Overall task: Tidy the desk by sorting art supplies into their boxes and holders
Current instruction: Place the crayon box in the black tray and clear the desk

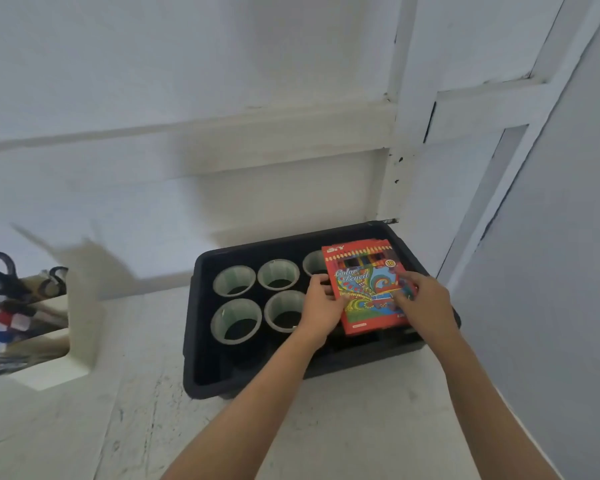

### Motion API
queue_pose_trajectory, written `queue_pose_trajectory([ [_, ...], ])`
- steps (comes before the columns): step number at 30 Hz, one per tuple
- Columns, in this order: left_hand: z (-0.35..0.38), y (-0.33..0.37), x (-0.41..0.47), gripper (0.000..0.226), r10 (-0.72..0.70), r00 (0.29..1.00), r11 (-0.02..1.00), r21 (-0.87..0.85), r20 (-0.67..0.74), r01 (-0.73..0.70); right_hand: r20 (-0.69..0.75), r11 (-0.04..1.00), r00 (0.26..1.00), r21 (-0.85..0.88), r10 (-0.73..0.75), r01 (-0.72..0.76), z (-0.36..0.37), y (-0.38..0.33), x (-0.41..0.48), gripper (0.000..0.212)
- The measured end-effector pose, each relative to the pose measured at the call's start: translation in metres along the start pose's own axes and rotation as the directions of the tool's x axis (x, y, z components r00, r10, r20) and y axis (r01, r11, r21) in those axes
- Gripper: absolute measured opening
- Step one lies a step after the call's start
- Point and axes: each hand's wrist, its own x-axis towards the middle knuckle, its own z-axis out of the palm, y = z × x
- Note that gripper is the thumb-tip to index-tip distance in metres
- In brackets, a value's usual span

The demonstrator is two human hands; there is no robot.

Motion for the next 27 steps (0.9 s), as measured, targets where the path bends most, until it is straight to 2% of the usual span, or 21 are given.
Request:
queue_pose_trajectory([
  [6,0.015,-0.004,0.022,0.038,0.062,0.998,0.955,0.291,-0.007,-0.058,0.158,0.962,0.985,-0.251,-0.066,0.105,0.002,0.013,0.014,0.050],
  [9,0.017,-0.009,0.032,0.038,0.093,0.996,0.928,0.362,-0.009,-0.083,0.232,0.909,0.966,-0.366,-0.117,0.198,0.013,0.014,0.014,0.052],
  [13,0.021,-0.009,0.044,0.040,0.133,0.991,0.889,0.445,-0.028,-0.107,0.265,0.893,0.949,-0.365,-0.172,0.263,0.021,0.010,0.023,0.050],
  [23,0.019,-0.002,0.050,0.045,0.145,0.989,0.893,0.433,-0.015,-0.125,0.259,0.913,0.952,-0.325,-0.164,0.246,0.018,0.001,0.031,0.049],
  [27,0.004,0.000,0.041,0.039,0.145,0.987,0.948,0.294,-0.067,-0.120,0.232,0.896,0.944,-0.324,-0.236,0.304,0.016,-0.014,0.014,0.048],
])
